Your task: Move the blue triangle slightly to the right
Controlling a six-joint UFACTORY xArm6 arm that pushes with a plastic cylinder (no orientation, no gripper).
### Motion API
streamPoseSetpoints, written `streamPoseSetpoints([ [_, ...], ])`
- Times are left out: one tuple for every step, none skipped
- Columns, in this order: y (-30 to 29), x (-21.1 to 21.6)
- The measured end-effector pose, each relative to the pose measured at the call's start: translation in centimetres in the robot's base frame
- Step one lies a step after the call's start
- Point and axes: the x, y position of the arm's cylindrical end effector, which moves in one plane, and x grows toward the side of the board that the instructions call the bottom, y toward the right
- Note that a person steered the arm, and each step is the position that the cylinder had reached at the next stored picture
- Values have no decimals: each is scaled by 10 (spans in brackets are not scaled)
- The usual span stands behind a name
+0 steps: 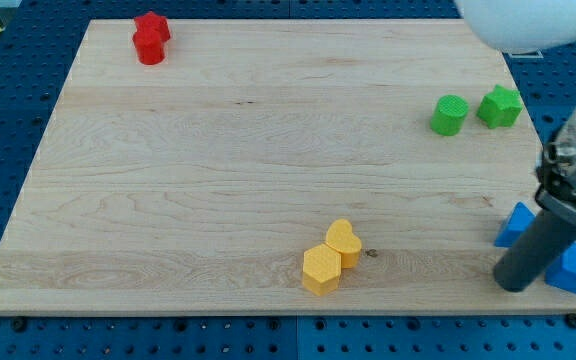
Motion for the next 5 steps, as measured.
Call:
streamPoseSetpoints([
  [0, 0],
  [0, -1],
  [0, -20],
  [0, -44],
  [0, -67],
])
